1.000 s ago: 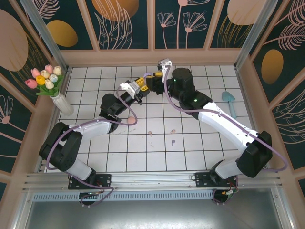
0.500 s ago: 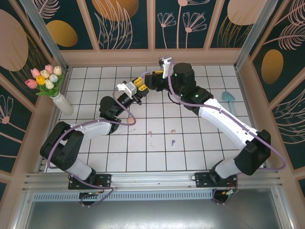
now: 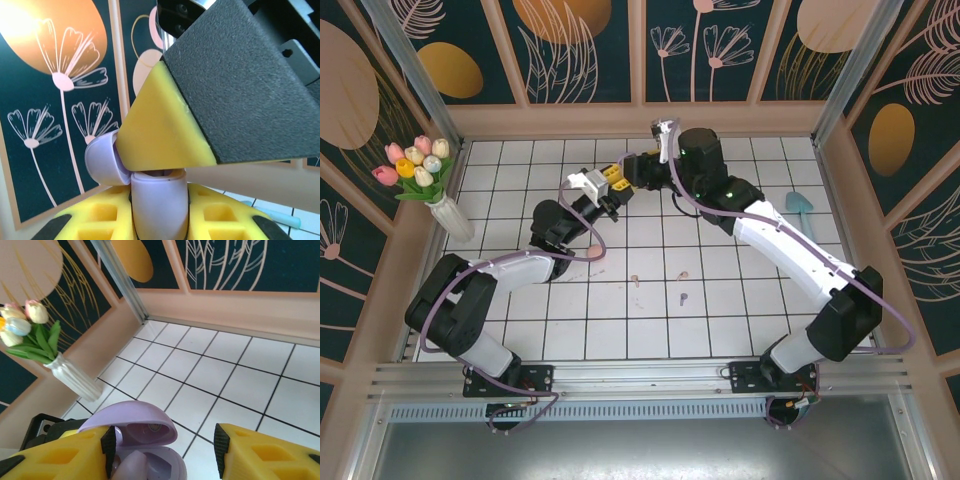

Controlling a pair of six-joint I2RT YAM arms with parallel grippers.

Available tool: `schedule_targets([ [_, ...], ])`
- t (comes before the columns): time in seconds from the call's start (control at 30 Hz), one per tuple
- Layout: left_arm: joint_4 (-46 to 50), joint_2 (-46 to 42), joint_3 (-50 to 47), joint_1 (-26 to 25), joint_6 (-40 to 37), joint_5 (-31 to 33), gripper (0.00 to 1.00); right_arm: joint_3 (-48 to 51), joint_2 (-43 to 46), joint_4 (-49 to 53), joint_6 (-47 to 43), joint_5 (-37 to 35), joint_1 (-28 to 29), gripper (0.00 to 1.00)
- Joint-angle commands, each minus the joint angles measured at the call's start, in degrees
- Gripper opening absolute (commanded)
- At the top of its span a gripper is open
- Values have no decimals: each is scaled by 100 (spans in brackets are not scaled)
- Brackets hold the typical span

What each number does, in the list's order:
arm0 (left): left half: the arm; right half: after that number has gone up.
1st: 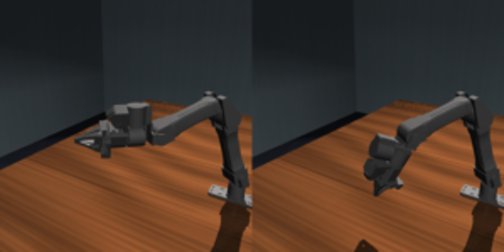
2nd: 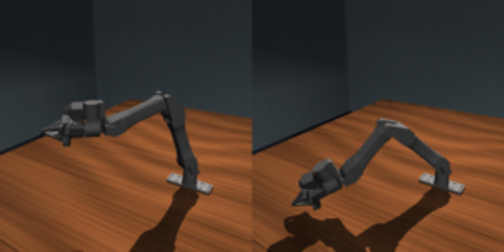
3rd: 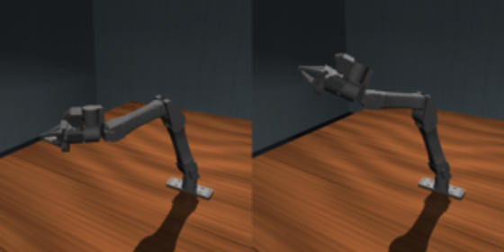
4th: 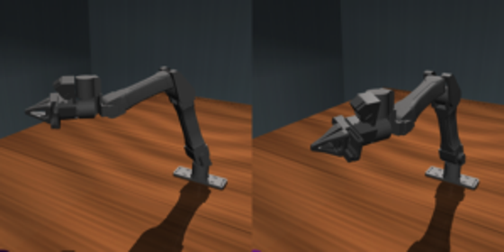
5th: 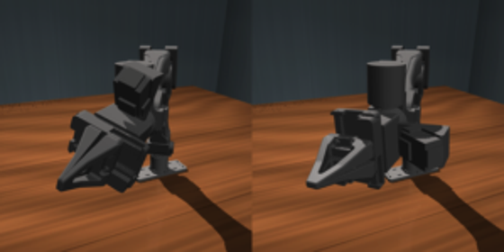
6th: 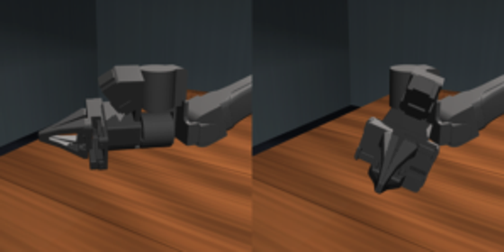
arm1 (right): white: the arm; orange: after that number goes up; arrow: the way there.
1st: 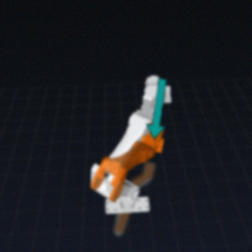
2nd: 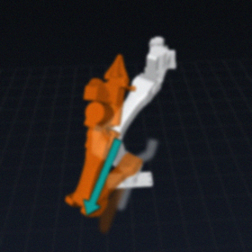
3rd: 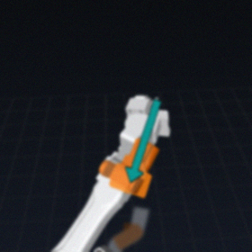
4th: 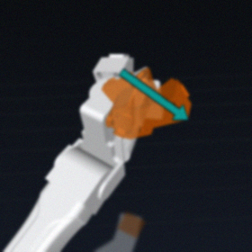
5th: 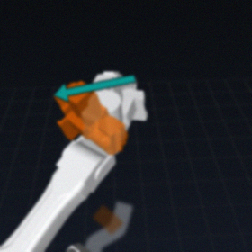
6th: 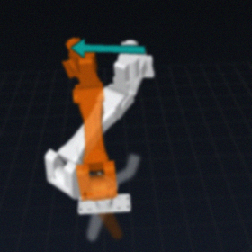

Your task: Insert the wireless bluetooth earbuds into the charging case

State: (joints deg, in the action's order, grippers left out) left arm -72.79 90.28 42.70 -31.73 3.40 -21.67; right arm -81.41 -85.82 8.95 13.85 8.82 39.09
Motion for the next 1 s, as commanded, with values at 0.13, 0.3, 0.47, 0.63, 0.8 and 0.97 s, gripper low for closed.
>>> schedule_targets([
  [0.13,365,35,277,-74,68,-316,0,-474,-359,934,-405,-678,-7,57],
  [0.3,621,77,335,-79,38,-427,0,-732,-512,1376,-539,-756,-7,57],
  [0.47,720,138,342,-79,75,-570,0,-870,-617,1623,-537,-688,-11,57],
  [0.63,680,200,323,-79,133,-684,0,-977,-616,1642,-414,-459,-7,57],
  [0.8,571,209,259,-74,136,-723,0,-1095,-585,1595,-274,-255,-42,57],
  [0.97,393,201,155,-77,151,-759,0,-1149,-526,1496,-106,-46,-101,57],
])
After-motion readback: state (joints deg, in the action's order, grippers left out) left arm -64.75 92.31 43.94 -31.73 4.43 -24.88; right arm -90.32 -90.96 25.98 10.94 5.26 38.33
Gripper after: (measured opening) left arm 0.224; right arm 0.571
